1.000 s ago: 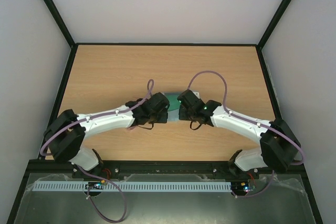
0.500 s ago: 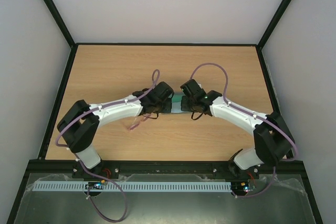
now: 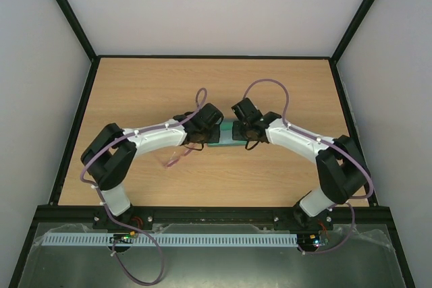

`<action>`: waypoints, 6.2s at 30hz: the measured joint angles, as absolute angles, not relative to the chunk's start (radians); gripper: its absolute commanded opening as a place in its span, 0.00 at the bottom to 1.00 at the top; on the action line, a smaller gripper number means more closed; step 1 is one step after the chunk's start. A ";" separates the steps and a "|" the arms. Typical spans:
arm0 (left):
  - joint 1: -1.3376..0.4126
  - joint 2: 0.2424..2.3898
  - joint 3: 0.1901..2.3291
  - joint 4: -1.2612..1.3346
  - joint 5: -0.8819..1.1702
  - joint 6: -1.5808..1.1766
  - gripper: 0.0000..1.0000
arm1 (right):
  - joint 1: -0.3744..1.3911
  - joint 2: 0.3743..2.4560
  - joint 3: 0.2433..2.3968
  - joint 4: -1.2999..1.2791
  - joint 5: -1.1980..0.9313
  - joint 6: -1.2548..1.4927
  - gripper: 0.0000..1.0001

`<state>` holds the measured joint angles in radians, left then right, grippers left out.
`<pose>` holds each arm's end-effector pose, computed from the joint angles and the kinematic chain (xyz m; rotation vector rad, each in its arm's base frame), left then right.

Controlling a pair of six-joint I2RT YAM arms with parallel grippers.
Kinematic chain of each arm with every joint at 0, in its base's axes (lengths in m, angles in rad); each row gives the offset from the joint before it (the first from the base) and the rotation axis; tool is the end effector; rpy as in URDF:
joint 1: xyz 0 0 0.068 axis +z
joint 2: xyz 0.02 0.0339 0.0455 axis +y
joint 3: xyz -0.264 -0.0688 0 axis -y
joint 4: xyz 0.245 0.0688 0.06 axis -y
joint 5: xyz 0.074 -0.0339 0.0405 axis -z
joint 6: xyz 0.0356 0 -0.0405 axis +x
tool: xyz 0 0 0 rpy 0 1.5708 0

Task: Organize the sunglasses
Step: Place the glasses cleaning cloth in the sunglasses case, then adjust the glasses cleaning cloth in the sunglasses case.

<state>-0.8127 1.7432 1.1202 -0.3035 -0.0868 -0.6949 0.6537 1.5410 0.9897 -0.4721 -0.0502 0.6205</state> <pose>0.2532 -0.2629 0.1918 0.1140 2.5663 -0.5054 0.2444 0.1895 0.2066 -0.0635 2.6857 0.5029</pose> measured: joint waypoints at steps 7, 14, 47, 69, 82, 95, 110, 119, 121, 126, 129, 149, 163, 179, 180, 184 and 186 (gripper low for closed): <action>-0.806 1.781 1.124 -0.297 -0.091 -0.695 0.02 | 0.648 1.592 1.017 -0.461 -0.054 0.607 0.01; -0.802 1.803 1.145 -0.279 -0.101 -0.694 0.02 | 0.638 1.621 1.024 -0.458 -0.054 0.600 0.01; -0.781 1.843 1.136 -0.232 -0.110 -0.684 0.02 | 0.614 1.700 1.067 -0.443 -0.054 0.564 0.01; -0.780 1.876 1.106 -0.206 -0.106 -0.688 0.02 | 0.612 1.737 1.066 -0.436 -0.045 0.563 0.01; -0.780 1.876 1.096 -0.197 -0.106 -0.689 0.02 | 0.612 1.737 1.047 -0.437 -0.027 0.564 0.01; -0.779 1.876 1.092 -0.192 -0.109 -0.692 0.02 | 0.612 1.737 1.034 -0.437 -0.015 0.564 0.01; -0.778 1.875 1.088 -0.191 -0.110 -0.699 0.18 | 0.612 1.737 1.029 -0.437 -0.015 0.564 0.18; -0.778 1.853 1.079 -0.192 -0.102 -0.707 0.33 | 0.612 1.730 1.030 -0.437 -0.022 0.564 0.21; -0.778 1.847 1.078 -0.195 -0.102 -0.707 0.34 | 0.612 1.722 1.030 -0.439 -0.021 0.564 0.22; -0.778 1.840 1.077 -0.205 -0.103 -0.712 0.22 | 0.612 1.699 1.042 -0.448 -0.019 0.562 0.22; -0.778 1.833 1.077 -0.218 -0.109 -0.710 0.14 | 0.612 1.698 1.058 -0.458 -0.019 0.561 0.22; -0.776 1.703 1.033 -0.257 -0.143 -0.730 0.19 | 0.625 1.676 1.063 -0.407 -0.175 0.559 0.21; -0.735 1.506 0.907 -0.271 -0.139 -0.749 0.19 | 0.734 1.757 1.132 -0.379 -0.200 0.564 0.18; -0.723 1.467 0.850 -0.276 -0.138 -0.749 0.18 | 0.778 1.869 1.169 -0.349 -0.204 0.570 0.08; -0.723 1.467 0.849 -0.276 -0.138 -0.749 0.18 | 0.783 1.871 1.169 -0.349 -0.203 0.570 0.08; -0.723 1.465 0.847 -0.276 -0.138 -0.749 0.18 | 0.797 1.872 1.169 -0.350 -0.192 0.569 0.10; -0.723 1.465 0.847 -0.276 -0.138 -0.749 0.18 | 0.800 1.870 1.169 -0.353 -0.179 0.569 0.14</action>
